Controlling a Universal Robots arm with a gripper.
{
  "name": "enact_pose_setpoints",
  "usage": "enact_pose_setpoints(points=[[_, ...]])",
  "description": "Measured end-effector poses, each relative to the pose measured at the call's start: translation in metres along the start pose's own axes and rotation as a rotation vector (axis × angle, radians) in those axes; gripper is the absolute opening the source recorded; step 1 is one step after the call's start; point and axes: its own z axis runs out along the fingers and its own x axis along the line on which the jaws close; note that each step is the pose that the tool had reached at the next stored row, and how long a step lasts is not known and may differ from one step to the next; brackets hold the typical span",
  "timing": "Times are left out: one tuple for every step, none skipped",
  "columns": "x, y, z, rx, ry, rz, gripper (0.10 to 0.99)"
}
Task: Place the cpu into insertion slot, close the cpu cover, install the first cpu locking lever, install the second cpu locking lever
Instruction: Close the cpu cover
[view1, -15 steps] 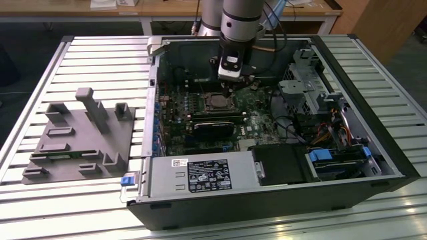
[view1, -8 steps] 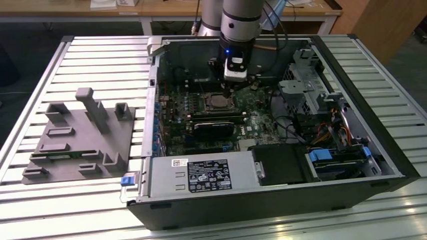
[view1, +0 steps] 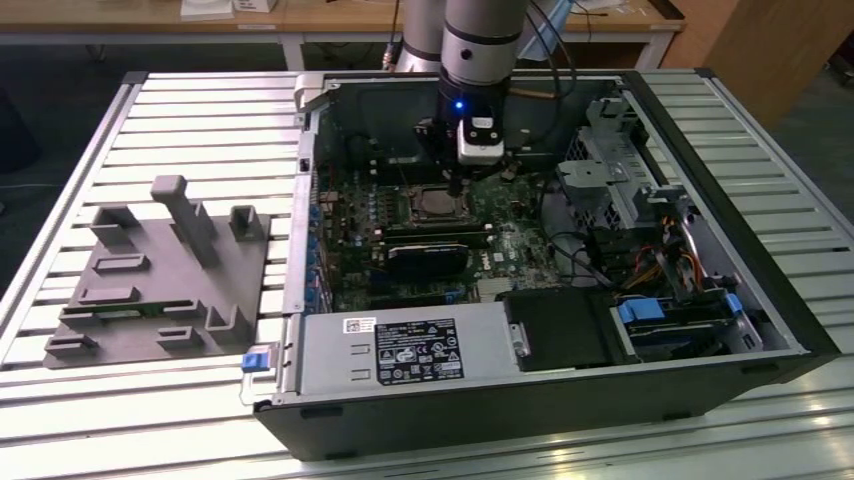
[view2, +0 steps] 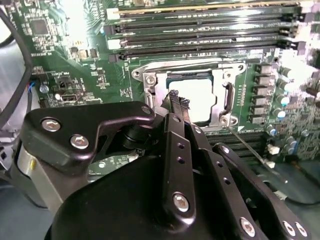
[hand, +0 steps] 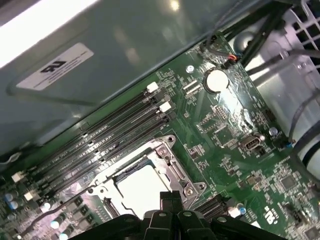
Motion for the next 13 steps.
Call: enact_pose_setpoints(points=[[0.0000,0.0000,0.0003,-0.001,-0.0020,-0.010,0.106],[0.0000,0.0000,0.0006,-0.002,-0.0040,-0.020,0.106],[0.0000,0.0000,0.0009,-0.004,-0.0061,-0.030,0.106],[0.0000,0.0000,0.0012,-0.005,-0.0080,-0.040,0.106],[0.0000,0.0001,0.0017,-0.006,-0.0095,-0.051,0.106],[0.0000,0.0001,0.0021,-0.007,-0.0107,-0.063,0.106],[0.0000,0.0001,0.0025,-0.008,-0.0115,-0.076,0.106],[0.0000,0.0001,0.0028,-0.009,-0.0121,-0.089,0.106],[0.0000,0.0001,0.0033,-0.010,-0.0136,-0.127,0.106],[0.0000,0.0002,0.0037,-0.013,-0.0153,-0.193,0.106],[0.0000,0.0001,0.0038,-0.014,-0.0155,-0.208,0.106],[0.0000,0.0001,0.0038,-0.015,-0.0157,-0.223,0.106],[0.0000,0.0001,0.0039,-0.016,-0.0157,-0.238,0.106]])
